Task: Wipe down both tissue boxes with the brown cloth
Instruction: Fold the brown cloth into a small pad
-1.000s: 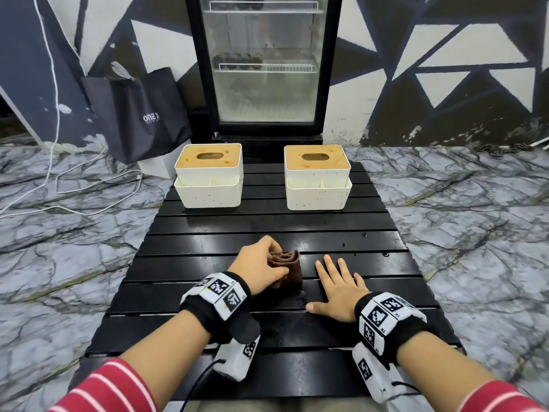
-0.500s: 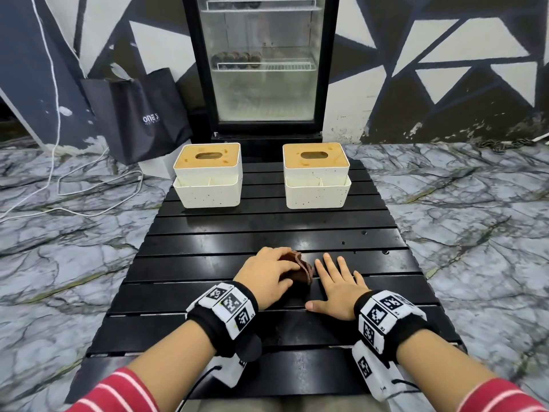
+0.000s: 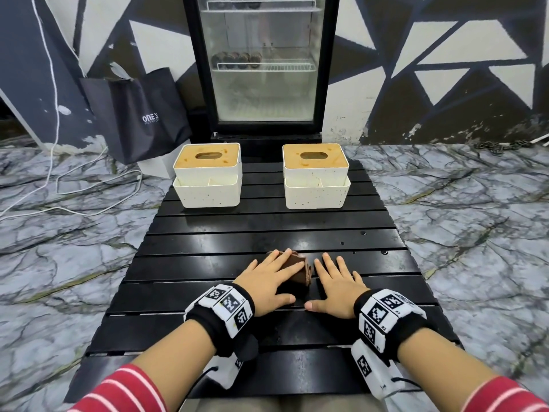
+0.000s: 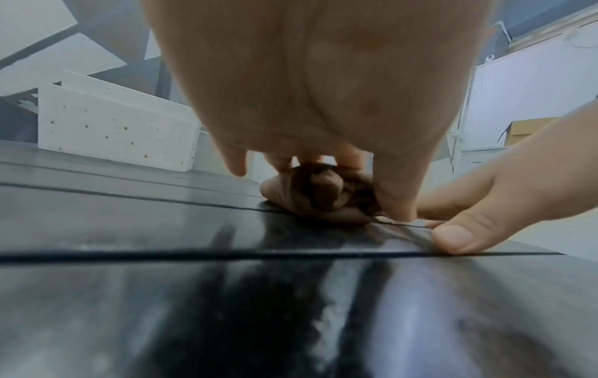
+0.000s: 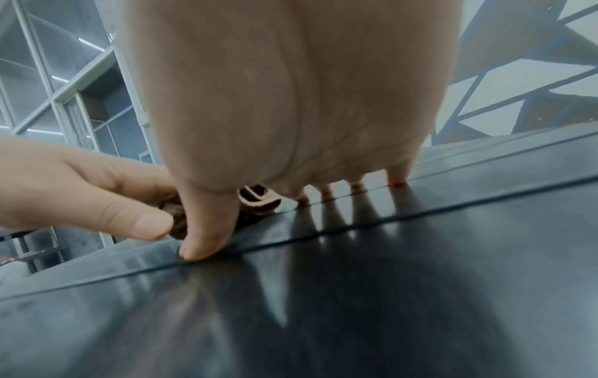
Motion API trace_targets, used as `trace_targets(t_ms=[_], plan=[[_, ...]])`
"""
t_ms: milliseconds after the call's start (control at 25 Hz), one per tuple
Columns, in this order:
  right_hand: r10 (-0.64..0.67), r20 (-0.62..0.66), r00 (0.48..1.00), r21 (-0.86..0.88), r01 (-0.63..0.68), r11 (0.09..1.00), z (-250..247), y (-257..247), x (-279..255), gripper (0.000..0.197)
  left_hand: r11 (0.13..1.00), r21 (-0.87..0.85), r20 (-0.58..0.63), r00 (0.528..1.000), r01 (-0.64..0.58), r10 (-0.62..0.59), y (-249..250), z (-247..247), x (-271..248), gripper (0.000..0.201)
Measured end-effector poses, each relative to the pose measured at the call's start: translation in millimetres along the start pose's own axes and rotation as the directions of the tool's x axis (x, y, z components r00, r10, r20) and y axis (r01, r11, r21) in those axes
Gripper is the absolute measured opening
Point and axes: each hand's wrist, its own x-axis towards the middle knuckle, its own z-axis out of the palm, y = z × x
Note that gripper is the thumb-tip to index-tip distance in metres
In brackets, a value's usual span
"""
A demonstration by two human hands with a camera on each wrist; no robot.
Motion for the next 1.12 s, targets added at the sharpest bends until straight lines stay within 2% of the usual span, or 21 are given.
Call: trace_targets(t_ms=[80,160,200,240,280,320,400,480,520,640,760,840,960,1120], plan=[[0.002,-0.009,1.0,0.056,-0.002,0.998,-10,-1,0,0.089,0.999,-0.036,-0.038,0.999,0.007,-0.008,-5,-5,-3,0.074],[-0.032,-0.13,0.991,0.123,0.048,0.991,-25,-5,2,0.08,0.997,-0.048,-0.083,0.995,0.056,-0.06,-14,-10,-7,0.076],[-0.083,-0.253,0.964,0.153,0.125,0.98,-31,-9,3,0.071,0.994,-0.039,-0.09,0.991,0.099,-0.102,-21,-11,-10,0.075],[-0.154,-0.381,0.912,0.167,0.232,0.958,-36,-15,4,0.061,0.989,-0.021,-0.084,0.985,0.147,-0.148,-28,-12,-12,0.074],[-0.232,-0.459,0.858,0.151,0.333,0.931,-40,-24,5,0.051,0.981,-0.004,-0.07,0.978,0.195,-0.195,-35,-12,-15,0.074],[-0.314,-0.467,0.826,0.105,0.405,0.908,-41,-33,7,0.045,0.972,0.009,-0.049,0.971,0.234,-0.233,-41,-11,-17,0.076],[-0.441,-0.342,0.83,-0.004,0.468,0.884,-34,-49,13,0.041,0.961,0.022,0.005,0.961,0.276,-0.276,-48,-6,-20,0.082],[-0.455,-0.185,0.871,-0.081,0.448,0.89,-24,-55,20,0.039,0.957,0.019,0.047,0.956,0.289,-0.29,-51,0,-22,0.085],[-0.434,-0.152,0.888,-0.083,0.427,0.901,-20,-56,23,0.038,0.956,0.016,0.054,0.955,0.292,-0.292,-53,2,-23,0.086],[-0.351,-0.175,0.92,-0.065,0.345,0.936,-16,-59,24,0.034,0.958,0.006,0.056,0.956,0.288,-0.288,-55,4,-23,0.085],[-0.305,-0.207,0.929,-0.092,0.292,0.952,-18,-64,25,0.038,0.959,0.001,0.062,0.957,0.284,-0.284,-55,5,-22,0.084],[-0.318,-0.175,0.932,-0.101,0.304,0.947,-20,-63,27,0.043,0.958,-0.01,0.059,0.957,0.285,-0.284,-55,6,-21,0.084],[-0.348,-0.061,0.936,-0.072,0.343,0.936,-18,-58,32,0.054,0.957,-0.022,0.065,0.956,0.289,-0.287,-56,6,-22,0.084],[-0.313,-0.132,0.94,-0.09,0.303,0.949,-12,-56,27,0.052,0.955,-0.022,0.07,0.953,0.296,-0.294,-54,5,-23,0.084]])
